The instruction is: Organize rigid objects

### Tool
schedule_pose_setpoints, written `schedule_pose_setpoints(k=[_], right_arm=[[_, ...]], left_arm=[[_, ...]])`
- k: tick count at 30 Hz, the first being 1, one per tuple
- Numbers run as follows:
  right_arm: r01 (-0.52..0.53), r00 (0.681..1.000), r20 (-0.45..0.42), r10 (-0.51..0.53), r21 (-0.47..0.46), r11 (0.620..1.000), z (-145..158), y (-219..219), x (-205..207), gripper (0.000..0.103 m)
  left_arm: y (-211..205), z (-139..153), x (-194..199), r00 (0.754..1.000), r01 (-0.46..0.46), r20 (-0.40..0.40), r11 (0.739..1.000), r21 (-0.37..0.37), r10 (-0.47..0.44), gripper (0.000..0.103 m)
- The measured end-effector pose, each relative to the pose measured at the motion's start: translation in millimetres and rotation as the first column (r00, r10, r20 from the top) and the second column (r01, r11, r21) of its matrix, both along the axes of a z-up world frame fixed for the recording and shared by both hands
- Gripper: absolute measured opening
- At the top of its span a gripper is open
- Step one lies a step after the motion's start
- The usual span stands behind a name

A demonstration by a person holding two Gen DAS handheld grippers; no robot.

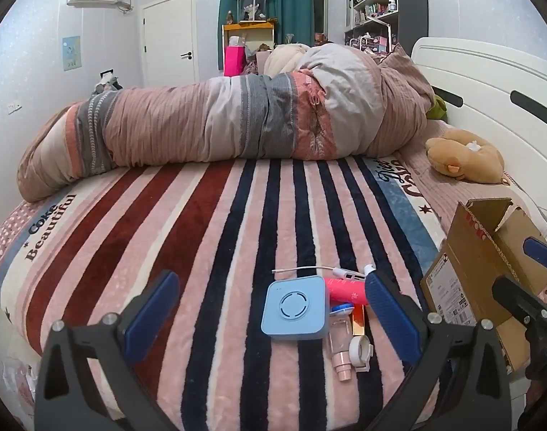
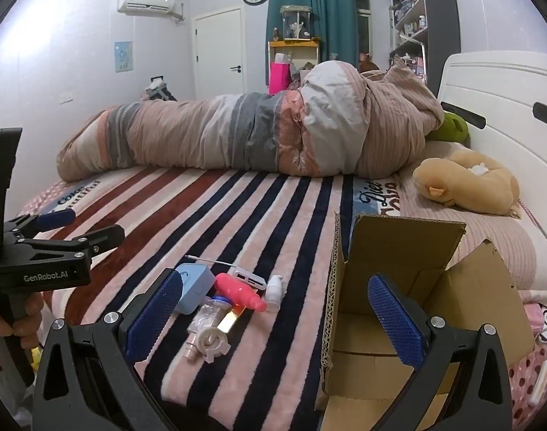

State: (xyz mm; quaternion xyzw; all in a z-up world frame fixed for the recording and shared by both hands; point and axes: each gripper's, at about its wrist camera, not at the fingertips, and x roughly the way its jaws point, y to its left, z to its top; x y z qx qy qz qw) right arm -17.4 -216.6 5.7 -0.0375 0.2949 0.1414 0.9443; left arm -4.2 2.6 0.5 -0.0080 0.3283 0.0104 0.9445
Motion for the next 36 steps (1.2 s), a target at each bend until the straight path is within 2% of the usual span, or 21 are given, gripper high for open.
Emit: schedule_pose_setpoints(k=[36], right_arm=[[-0.002,1.000,0.004,0.002,0.005,1.000,3.2,-1.6,-4.5,0.103]], left_arm=[[-1.1,-1.9,0.4,1.000,0.000,0.000,1.000,0.003,0.000,0.103]])
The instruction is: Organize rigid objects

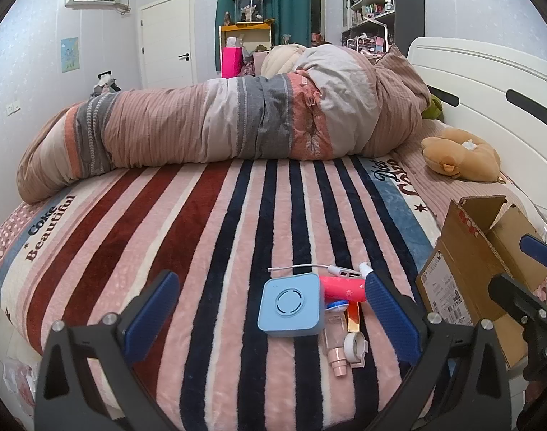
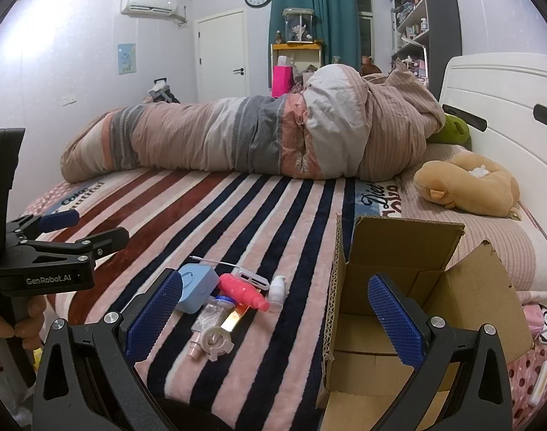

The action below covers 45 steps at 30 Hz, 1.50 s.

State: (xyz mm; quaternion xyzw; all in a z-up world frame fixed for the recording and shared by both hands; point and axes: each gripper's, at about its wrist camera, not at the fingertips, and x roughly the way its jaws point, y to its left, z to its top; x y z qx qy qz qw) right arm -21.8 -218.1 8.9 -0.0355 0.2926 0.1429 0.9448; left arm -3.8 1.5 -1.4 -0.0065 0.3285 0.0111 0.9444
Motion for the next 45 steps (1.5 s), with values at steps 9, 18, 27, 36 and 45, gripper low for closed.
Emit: schedule_pose_setpoints(k=[9,18,27,36,45], right_arm=[[-0.003,1.000,0.005,0.003,0.000,1.000,-1.0,-6.6,0.3,0.103],[-0.015,1.000,0.000,0.015,0.025,1.000,7.2,4.2,-6.5,0.103],[-0.015,0.998,0.063,0.013,0.041,0.999,10.4,6.6,-13.0,0.103],[-0.200,0.978,0.055,0.201,-0.032,0.979,1.1,75.4,-4.2,0.081],[-0.337,0.896,-0.307,0.321,-0.002,0.941,-98.0,153.1,78.0,0.077]], left_arm=[[0.1,0.0,0.1,1.000,0.001,0.000,1.000,0.000,-0.001,0.103],[-0.2,0.2,0.1,1.000,0.001,0.000,1.000,0.000,-0.001,0.103],[1.6,5.8,-14.7,0.998,0.055,0.029,0.996,-0.069,-0.053,0.103],[59.9,-5.3,-14.9,0.998,0.019,0.056,0.992,-0.127,-0.012,0.103],[121.2,-45.9,6.2,1.000,0.004,0.003,0.988,-0.154,-0.003,0.103]])
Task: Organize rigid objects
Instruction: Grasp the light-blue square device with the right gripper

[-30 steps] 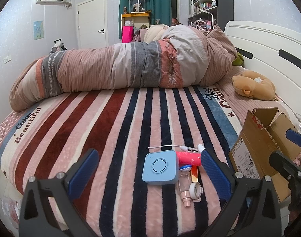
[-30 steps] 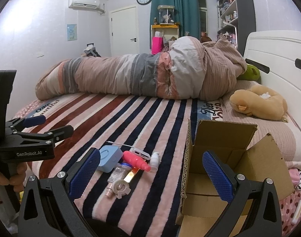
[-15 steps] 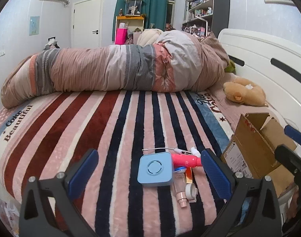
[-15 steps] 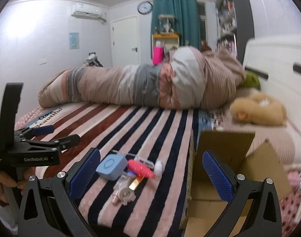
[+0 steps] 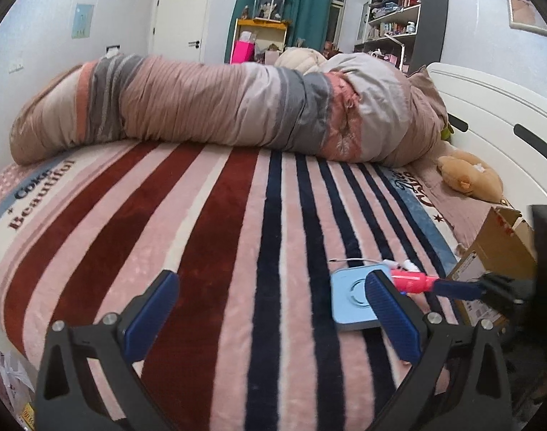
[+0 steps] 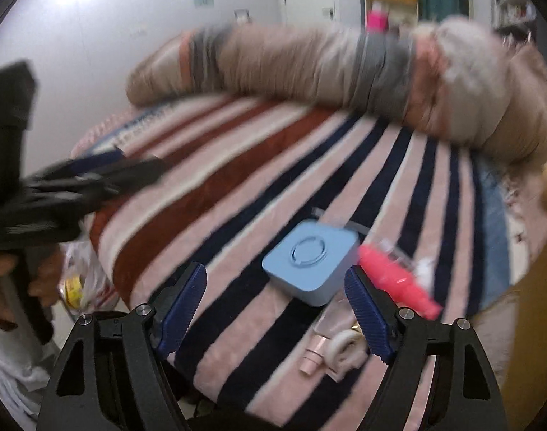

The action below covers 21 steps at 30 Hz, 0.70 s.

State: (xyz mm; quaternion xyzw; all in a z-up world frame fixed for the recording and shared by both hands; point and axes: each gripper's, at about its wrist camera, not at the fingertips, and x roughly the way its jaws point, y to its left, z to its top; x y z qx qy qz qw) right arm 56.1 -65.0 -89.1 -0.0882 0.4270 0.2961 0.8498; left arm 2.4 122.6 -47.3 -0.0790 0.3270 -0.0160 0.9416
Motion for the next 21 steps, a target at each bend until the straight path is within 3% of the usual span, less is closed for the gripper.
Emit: schedule_pose_setpoints(k=[5,7,13,17,21], right_arm=[[0.026,0.997,-0.076,-0.033,-0.091,0.996,-38.9,18.3,33.1,0.078],[0.042,0.996,-0.070,-0.049,-0.106,0.993,-44.9,20.2,40.3,0.086],[0.051,0.996,-0.060,-0.062,-0.174,0.983,-61.4,44.8,63.6,0.093],[0.036,0.995,-0.086,-0.053,-0.189,0.981,-78.1,57.5,73.2,0.089],[0.038,0.997,-0.056,-0.049,-0.178,0.983,-76.4,58.7,70.8,0.086]], left_arm=[[21.9,-20.4,8.8,1.000,-0.024,-0.007,1.000,0.004,0.024,0.103],[25.3,-27.6,11.0,1.000,-0.025,-0.013,1.000,-0.006,0.025,0.103],[35.7,-44.9,17.4,0.998,-0.048,-0.045,0.998,-0.032,0.047,0.103],[38.1,-50.5,17.2,0.997,-0.061,-0.057,0.997,-0.043,0.058,0.103],[37.7,-52.1,15.9,0.997,-0.058,-0.060,0.997,-0.042,0.056,0.103]])
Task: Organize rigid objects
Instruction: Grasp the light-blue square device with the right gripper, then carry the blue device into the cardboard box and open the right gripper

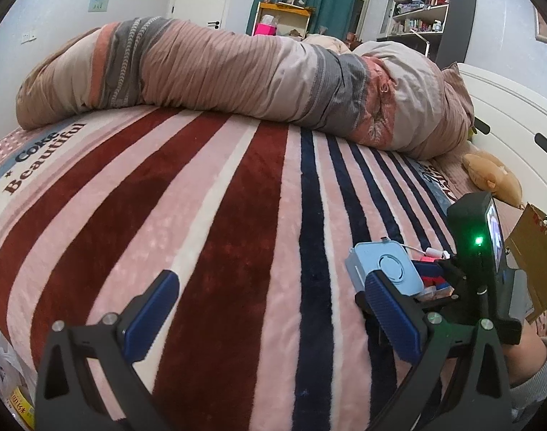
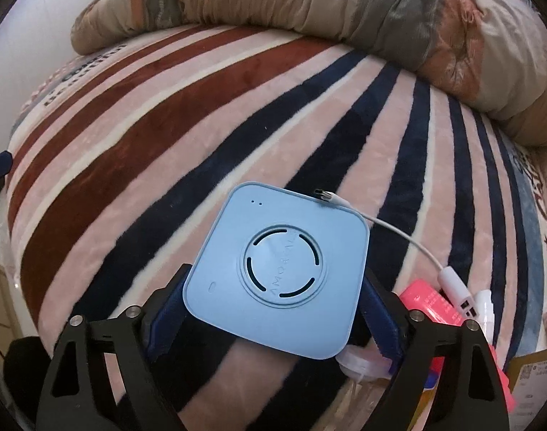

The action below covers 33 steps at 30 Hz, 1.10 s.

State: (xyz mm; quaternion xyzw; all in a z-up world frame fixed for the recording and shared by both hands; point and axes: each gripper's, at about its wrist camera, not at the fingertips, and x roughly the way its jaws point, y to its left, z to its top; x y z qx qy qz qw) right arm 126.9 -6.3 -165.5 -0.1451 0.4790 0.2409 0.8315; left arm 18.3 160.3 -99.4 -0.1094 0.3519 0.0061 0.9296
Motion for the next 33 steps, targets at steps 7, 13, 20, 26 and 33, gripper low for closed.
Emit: schedule_pose_setpoints(k=[7,13,20,26,33], right_arm=[[-0.247,0.966,-0.052,0.254,0.110,0.963,11.3,5.1,-35.0,0.085],[-0.219,0.972,-0.070,0.223,0.065,0.974,10.8,0.8,-45.2,0.091],[-0.144,0.972,-0.168,0.164,0.127,0.981,7.7,7.3,-26.4,0.094],[-0.154,0.980,-0.111,0.163,0.083,0.985,9.8,12.8,-28.9,0.081],[-0.236,0.972,0.071,0.226,0.195,0.952,70.7,-11.4,-63.8,0.080]], left_arm=[[0.8,-0.6,-4.7,1.000,0.004,0.003,1.000,-0.004,-0.004,0.103],[-0.5,-4.1,-4.1,1.000,0.009,-0.015,1.000,-0.002,-0.009,0.103],[3.8,-10.1,0.6,0.999,0.000,-0.036,1.000,-0.018,-0.001,0.102],[7.1,-11.5,2.2,0.999,0.030,-0.043,0.998,-0.047,-0.032,0.102],[-11.0,22.9,-4.2,0.976,0.216,0.060,0.961,-0.171,-0.208,0.102]])
